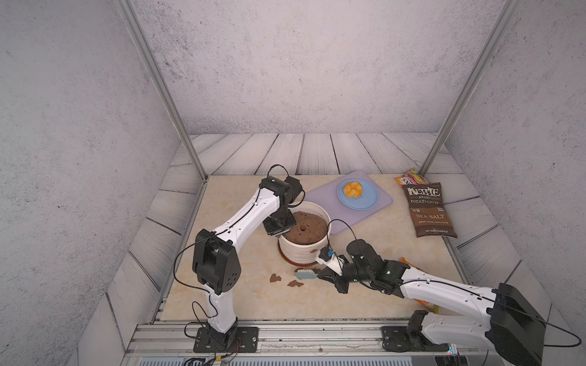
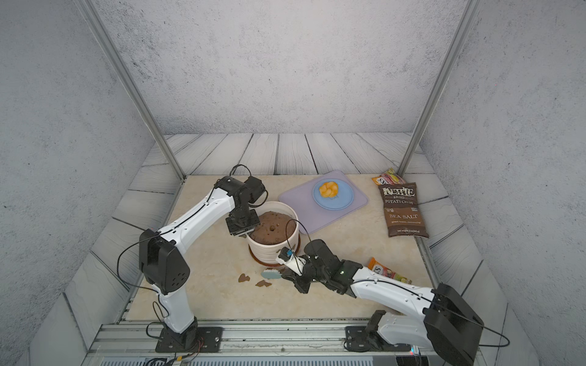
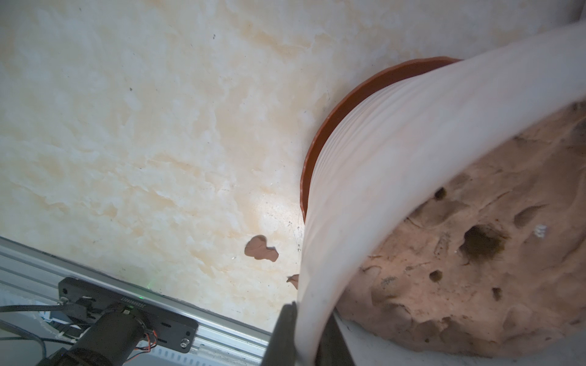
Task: Scrub the dried mud off the ceramic pot
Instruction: Rotate the pot on the tray.
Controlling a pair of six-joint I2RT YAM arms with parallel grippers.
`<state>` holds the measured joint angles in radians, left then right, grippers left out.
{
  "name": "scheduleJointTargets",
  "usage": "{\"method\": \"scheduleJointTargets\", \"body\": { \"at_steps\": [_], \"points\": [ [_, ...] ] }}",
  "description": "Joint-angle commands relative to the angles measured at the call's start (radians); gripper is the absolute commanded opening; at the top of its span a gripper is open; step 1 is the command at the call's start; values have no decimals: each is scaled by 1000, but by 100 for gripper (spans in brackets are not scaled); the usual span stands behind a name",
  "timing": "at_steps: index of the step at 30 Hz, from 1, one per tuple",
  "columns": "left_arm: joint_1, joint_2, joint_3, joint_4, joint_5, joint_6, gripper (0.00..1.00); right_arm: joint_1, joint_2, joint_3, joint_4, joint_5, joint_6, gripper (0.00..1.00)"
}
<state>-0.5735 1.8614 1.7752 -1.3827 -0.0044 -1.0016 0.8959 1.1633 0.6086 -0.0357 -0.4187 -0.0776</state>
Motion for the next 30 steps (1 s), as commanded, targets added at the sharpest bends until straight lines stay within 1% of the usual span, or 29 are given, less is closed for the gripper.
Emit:
{"method": "scheduleJointTargets", "body": {
  "at_steps": [1,7,11,14,17,23,30],
  "points": [
    [4,56,-14,16,-37,80,4,2,-23,63,-58,12,-13,0],
    [7,47,-14,12,-85,139,3,-1,-20,125,-77,37,-46,0],
    [13,46,-13,4,-108,185,3,-23,-5,158,-84,-15,-58,0],
    [17,50,-11,3,-120,222,3,-55,14,199,-120,-77,-74,0],
    [22,57,-5,2,-127,265,3,-84,20,226,-150,-105,-94,0],
    [27,75,24,3,-142,360,3,-140,39,255,-166,-111,-113,0],
    [30,85,22,12,-125,429,3,-184,78,258,-163,-101,-131,0]
  ]
}}
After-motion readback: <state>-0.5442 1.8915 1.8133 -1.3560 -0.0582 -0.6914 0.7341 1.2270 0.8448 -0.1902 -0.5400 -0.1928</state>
